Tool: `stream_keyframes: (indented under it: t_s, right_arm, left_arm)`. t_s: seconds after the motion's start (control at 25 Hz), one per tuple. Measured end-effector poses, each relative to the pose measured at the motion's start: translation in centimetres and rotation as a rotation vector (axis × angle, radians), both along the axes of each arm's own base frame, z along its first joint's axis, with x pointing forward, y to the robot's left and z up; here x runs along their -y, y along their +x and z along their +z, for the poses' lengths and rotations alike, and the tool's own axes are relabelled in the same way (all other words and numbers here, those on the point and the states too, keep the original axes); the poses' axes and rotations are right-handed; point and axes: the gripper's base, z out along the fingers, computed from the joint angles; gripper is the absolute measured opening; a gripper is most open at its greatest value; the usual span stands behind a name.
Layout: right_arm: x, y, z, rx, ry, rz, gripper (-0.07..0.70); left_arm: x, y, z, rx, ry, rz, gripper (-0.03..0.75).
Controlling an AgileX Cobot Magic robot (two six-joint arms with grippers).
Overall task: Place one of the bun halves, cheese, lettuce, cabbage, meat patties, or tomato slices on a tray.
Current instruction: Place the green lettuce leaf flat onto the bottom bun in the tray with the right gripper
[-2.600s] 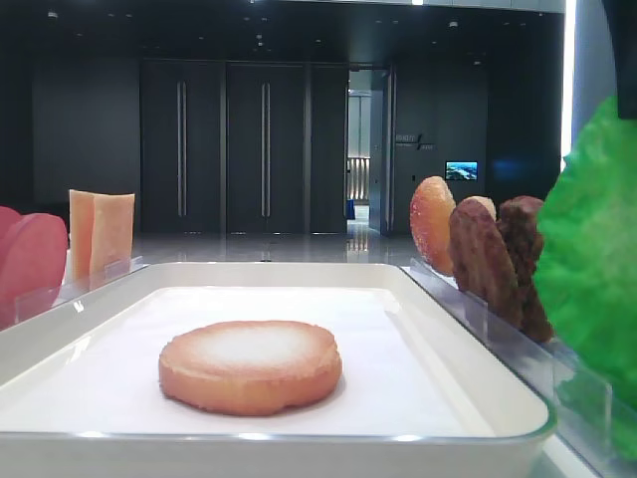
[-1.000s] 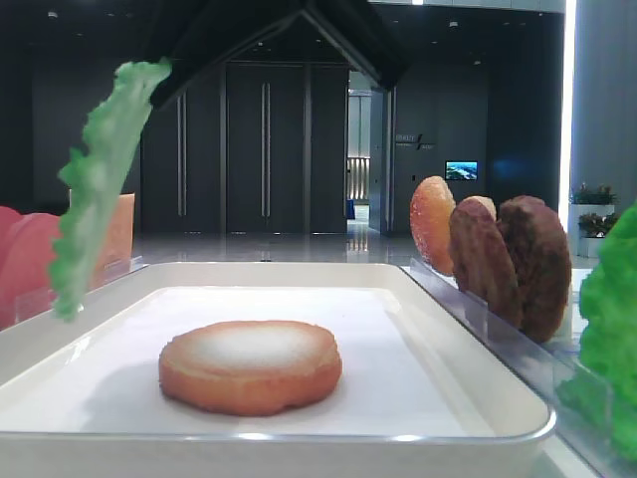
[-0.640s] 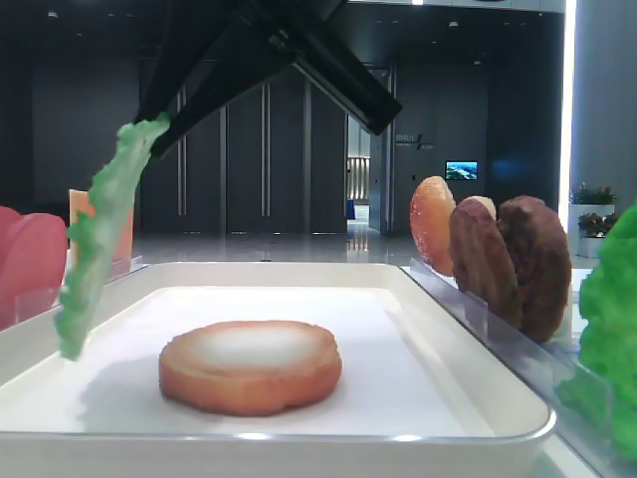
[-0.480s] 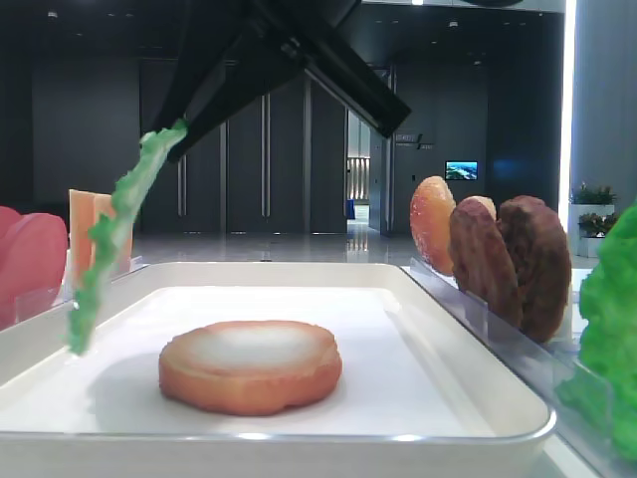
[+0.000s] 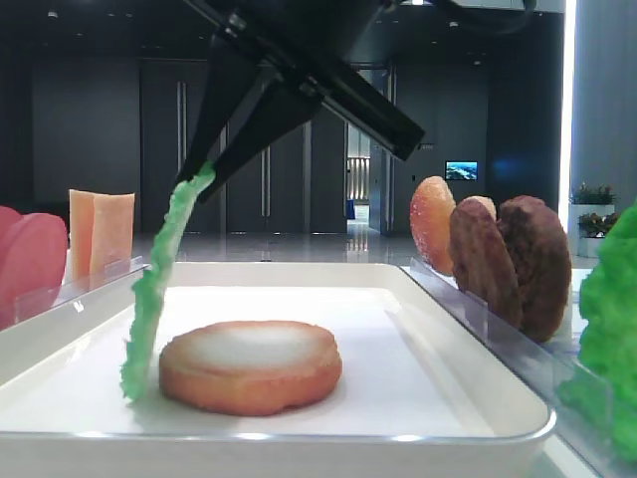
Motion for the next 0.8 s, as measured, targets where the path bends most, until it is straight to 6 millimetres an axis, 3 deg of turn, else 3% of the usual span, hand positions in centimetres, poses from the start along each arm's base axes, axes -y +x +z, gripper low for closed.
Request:
stream_keyframes:
  t_s: [0.8]
  right_arm:
    - [1.8,0.6,-1.0,0.067,-0.234,-0.008,0.025]
  left_arm:
    - [0.0,0.0,0.0,0.000,0.000,0.000,0.013]
